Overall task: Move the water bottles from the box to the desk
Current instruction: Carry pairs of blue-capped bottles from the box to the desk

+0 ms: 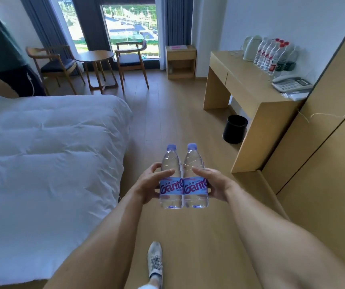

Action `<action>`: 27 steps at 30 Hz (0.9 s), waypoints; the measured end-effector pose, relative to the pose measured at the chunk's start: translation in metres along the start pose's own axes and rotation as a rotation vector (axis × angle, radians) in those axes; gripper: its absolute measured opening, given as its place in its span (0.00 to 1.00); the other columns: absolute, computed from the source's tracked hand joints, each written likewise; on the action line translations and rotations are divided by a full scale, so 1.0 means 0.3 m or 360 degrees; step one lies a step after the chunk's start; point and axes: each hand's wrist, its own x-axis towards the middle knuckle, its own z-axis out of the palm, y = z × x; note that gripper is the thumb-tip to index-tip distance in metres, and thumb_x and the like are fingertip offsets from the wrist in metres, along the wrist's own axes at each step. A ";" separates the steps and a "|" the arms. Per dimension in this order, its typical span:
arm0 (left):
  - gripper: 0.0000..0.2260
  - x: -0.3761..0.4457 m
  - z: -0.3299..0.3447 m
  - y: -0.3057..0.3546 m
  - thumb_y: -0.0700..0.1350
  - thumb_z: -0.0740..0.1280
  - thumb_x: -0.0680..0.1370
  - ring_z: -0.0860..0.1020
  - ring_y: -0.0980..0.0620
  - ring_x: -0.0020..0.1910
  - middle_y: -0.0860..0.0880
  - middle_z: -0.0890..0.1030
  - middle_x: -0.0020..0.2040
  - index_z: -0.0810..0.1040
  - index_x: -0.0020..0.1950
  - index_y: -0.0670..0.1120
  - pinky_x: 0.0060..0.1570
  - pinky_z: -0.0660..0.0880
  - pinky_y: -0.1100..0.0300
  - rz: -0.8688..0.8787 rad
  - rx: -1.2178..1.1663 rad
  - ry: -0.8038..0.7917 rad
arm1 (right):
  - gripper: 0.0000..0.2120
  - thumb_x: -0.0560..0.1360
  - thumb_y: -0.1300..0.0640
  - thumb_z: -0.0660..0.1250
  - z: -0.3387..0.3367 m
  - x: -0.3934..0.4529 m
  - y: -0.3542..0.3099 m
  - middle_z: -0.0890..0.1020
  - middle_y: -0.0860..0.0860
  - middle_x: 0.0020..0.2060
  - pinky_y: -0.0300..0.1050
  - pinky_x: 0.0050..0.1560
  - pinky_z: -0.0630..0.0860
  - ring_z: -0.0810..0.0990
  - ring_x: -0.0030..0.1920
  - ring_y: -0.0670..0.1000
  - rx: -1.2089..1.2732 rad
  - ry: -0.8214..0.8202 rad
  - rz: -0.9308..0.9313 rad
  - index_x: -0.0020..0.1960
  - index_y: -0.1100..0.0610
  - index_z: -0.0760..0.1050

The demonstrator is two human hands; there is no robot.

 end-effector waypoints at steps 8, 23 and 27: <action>0.24 0.518 -0.100 0.315 0.48 0.77 0.73 0.85 0.45 0.42 0.41 0.84 0.47 0.72 0.66 0.50 0.42 0.83 0.45 -0.0009 0.0066 -0.0163 | 0.23 0.72 0.44 0.74 -0.069 0.404 -0.326 0.85 0.57 0.49 0.52 0.47 0.81 0.85 0.48 0.55 0.0050 0.0209 0.0004 0.62 0.54 0.76; 0.21 1.223 -0.160 0.692 0.48 0.76 0.75 0.85 0.44 0.42 0.40 0.85 0.46 0.73 0.65 0.49 0.42 0.82 0.46 -0.0030 0.0208 -0.0273 | 0.22 0.73 0.46 0.74 -0.264 1.024 -0.671 0.84 0.53 0.41 0.47 0.42 0.79 0.83 0.41 0.52 0.0262 0.0337 -0.0006 0.62 0.55 0.76; 0.21 1.441 -0.157 0.766 0.48 0.75 0.75 0.85 0.44 0.43 0.41 0.85 0.46 0.73 0.65 0.49 0.41 0.82 0.48 -0.0038 0.0213 -0.0210 | 0.25 0.70 0.44 0.76 -0.361 1.235 -0.770 0.85 0.53 0.42 0.49 0.43 0.80 0.84 0.43 0.52 0.0245 0.0281 0.0008 0.62 0.55 0.77</action>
